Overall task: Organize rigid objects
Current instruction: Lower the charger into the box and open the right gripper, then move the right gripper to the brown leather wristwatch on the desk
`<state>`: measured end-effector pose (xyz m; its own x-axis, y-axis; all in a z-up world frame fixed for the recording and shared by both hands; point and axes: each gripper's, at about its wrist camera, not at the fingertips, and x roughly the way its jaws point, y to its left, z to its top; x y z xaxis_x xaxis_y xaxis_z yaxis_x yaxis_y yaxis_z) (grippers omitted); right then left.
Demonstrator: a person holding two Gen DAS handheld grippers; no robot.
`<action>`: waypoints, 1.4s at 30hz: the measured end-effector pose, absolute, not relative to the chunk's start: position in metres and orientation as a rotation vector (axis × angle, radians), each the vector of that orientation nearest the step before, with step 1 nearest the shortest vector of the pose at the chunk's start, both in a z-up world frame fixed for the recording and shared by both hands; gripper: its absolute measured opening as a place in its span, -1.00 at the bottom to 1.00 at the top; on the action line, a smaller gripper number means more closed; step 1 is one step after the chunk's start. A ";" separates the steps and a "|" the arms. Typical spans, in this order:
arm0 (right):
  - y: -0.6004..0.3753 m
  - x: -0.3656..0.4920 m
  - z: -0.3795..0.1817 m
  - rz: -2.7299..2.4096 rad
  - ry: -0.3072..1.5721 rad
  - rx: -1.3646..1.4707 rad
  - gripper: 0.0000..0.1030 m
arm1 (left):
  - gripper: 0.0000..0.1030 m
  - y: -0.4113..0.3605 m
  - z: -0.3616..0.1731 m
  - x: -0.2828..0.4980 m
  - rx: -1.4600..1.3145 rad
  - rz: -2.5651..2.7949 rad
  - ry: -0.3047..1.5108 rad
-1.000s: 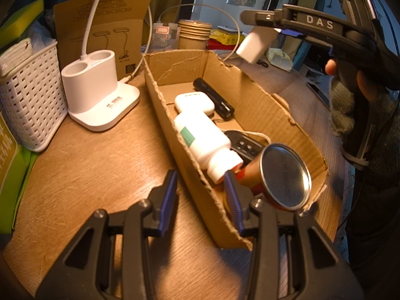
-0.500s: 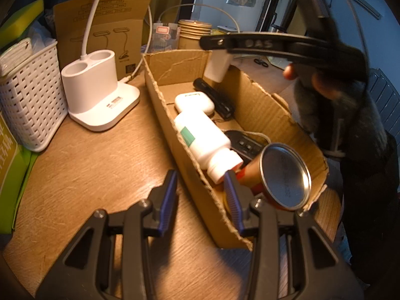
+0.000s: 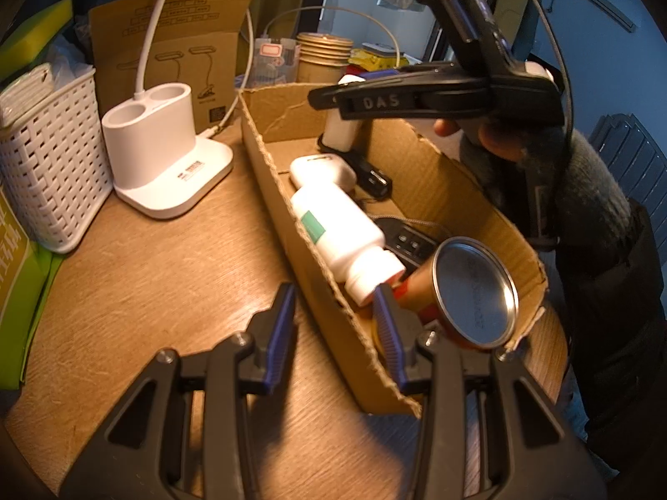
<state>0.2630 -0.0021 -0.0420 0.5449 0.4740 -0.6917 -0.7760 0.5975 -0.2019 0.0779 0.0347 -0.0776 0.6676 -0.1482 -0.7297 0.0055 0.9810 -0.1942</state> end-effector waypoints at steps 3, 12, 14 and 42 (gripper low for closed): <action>0.006 0.258 -0.045 0.839 0.632 -0.581 0.02 | -0.21 0.035 -0.077 0.078 -0.181 -0.087 0.836; 0.001 0.252 -0.042 0.875 0.587 -0.557 0.16 | -0.21 0.036 -0.078 0.080 -0.182 -0.087 0.836; -0.002 0.252 -0.038 0.875 0.574 -0.537 0.17 | -0.21 0.036 -0.078 0.080 -0.182 -0.088 0.836; -0.083 0.263 -0.029 0.750 0.564 -0.294 0.17 | -0.20 0.035 -0.078 0.078 -0.184 -0.092 0.838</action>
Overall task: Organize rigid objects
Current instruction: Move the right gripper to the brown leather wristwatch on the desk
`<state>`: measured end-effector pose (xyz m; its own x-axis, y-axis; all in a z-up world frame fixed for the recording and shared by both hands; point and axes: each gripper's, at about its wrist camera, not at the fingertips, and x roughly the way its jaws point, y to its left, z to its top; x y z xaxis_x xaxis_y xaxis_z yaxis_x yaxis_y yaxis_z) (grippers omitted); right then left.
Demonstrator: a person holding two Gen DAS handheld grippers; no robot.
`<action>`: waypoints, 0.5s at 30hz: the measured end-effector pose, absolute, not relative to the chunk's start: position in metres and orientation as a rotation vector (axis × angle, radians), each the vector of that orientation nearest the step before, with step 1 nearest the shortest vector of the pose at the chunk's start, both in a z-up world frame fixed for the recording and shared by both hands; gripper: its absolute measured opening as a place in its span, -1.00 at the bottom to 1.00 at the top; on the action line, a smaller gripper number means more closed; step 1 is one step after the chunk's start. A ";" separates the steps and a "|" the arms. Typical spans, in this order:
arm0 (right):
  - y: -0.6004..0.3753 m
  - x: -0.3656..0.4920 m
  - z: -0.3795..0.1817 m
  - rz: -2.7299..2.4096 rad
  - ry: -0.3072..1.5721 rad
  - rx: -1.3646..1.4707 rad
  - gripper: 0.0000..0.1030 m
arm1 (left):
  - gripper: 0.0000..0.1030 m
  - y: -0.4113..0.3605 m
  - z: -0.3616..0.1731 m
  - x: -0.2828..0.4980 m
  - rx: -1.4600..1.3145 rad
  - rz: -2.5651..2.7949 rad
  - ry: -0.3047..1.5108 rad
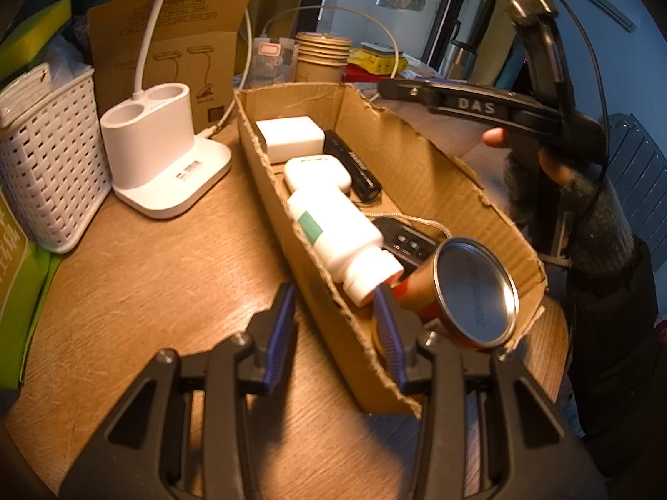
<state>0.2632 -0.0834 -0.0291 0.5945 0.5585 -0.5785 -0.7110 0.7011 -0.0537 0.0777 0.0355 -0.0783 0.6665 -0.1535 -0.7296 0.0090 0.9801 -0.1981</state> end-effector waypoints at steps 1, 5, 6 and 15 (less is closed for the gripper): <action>-0.087 0.264 -0.029 0.747 0.564 -0.286 0.17 | -0.20 0.035 -0.078 0.078 -0.184 -0.092 0.838; -0.098 0.271 -0.032 0.720 0.579 -0.264 0.17 | -0.20 0.035 -0.078 0.078 -0.184 -0.092 0.838; -0.102 0.274 -0.033 0.714 0.585 -0.254 0.17 | -0.20 0.036 -0.078 0.078 -0.184 -0.092 0.838; -0.127 0.290 -0.050 0.653 0.652 -0.203 0.17 | -0.20 0.036 -0.078 0.078 -0.185 -0.093 0.838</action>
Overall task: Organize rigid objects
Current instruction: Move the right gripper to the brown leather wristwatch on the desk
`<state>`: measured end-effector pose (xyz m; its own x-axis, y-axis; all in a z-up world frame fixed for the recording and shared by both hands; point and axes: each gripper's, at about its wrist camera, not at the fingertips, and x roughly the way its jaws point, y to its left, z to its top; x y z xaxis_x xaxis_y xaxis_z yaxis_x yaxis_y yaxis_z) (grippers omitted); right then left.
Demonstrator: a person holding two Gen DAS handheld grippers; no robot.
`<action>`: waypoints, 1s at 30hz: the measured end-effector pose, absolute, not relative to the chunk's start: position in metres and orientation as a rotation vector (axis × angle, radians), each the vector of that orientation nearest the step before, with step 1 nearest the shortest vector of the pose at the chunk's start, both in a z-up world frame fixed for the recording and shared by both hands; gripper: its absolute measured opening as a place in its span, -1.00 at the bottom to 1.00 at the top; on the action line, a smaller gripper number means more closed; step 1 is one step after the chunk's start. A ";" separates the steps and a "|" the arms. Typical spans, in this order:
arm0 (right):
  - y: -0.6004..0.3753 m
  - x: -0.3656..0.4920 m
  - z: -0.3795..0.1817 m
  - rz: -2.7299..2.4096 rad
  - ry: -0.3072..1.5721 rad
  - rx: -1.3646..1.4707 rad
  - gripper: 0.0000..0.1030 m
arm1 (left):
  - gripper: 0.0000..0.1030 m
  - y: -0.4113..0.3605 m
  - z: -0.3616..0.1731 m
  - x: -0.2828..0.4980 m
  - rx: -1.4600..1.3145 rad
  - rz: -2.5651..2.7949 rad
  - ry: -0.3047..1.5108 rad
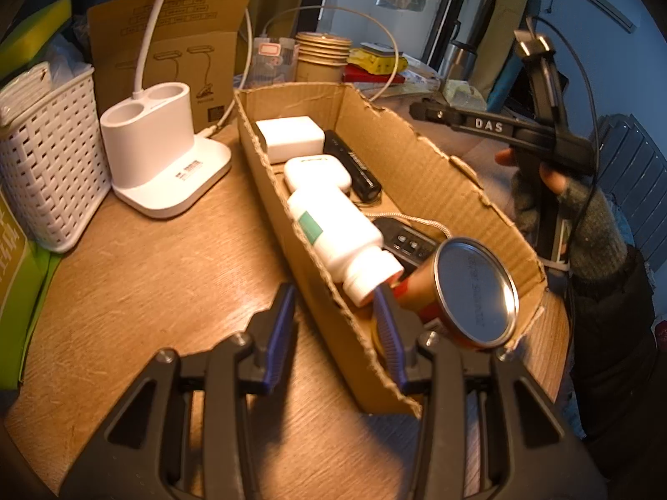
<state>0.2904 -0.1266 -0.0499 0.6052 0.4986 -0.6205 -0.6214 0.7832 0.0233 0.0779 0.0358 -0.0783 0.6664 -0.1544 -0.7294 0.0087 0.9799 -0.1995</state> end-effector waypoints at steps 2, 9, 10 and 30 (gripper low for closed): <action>-0.129 0.292 -0.054 0.649 0.665 -0.204 0.17 | -0.20 0.035 -0.078 0.077 -0.185 -0.093 0.837; -0.130 0.293 -0.069 0.654 0.715 -0.208 0.17 | -0.20 0.036 -0.078 0.077 -0.186 -0.093 0.838; -0.131 0.293 -0.069 0.663 0.717 -0.201 0.17 | -0.20 0.036 -0.078 0.077 -0.186 -0.093 0.838; -0.123 0.297 -0.081 0.704 0.794 -0.222 0.45 | -0.19 0.036 -0.078 0.078 -0.187 -0.093 0.838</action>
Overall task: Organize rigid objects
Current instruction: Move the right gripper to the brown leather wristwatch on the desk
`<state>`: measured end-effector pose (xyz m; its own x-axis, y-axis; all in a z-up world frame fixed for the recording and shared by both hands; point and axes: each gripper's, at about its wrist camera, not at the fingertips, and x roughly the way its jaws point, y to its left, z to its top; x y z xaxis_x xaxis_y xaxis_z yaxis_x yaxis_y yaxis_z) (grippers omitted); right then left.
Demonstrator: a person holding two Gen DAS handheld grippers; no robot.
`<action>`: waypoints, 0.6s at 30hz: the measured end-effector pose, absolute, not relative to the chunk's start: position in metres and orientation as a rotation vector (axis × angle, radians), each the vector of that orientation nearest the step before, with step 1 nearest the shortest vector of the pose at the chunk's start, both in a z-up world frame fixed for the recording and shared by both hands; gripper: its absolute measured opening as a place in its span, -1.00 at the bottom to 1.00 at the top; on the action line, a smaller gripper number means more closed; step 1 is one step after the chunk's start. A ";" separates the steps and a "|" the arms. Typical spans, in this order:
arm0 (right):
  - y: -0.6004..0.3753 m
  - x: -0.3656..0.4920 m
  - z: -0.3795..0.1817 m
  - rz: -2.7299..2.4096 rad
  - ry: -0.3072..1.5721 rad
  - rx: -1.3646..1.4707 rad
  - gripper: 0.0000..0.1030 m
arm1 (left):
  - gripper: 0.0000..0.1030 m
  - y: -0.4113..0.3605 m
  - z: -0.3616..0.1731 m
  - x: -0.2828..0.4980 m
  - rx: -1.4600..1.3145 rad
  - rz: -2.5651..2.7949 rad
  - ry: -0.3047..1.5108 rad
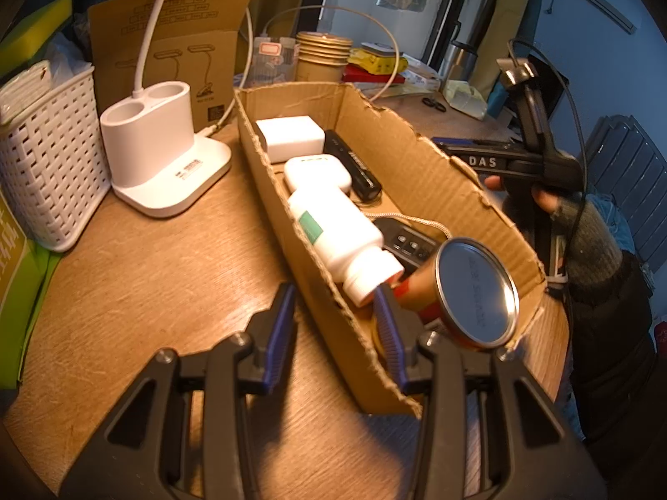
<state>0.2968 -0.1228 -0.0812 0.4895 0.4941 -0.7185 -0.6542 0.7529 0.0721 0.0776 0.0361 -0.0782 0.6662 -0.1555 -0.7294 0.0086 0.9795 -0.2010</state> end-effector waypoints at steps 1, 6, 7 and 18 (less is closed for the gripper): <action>-0.125 0.299 -0.081 0.692 0.798 -0.219 0.45 | -0.19 0.036 -0.078 0.078 -0.187 -0.093 0.838; -0.136 0.308 -0.080 0.631 0.795 -0.218 0.45 | -0.19 0.036 -0.078 0.078 -0.187 -0.093 0.838; -0.137 0.309 -0.080 0.622 0.795 -0.218 0.45 | -0.19 0.036 -0.078 0.078 -0.187 -0.093 0.838; -0.111 0.318 -0.082 0.636 0.785 -0.317 0.45 | -0.19 0.036 -0.078 0.078 -0.187 -0.094 0.838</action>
<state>0.3179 -0.1112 -0.0822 0.5358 0.4101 -0.7381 -0.6366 0.7705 -0.0341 0.0778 0.0365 -0.0780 0.6661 -0.1561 -0.7293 0.0086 0.9794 -0.2018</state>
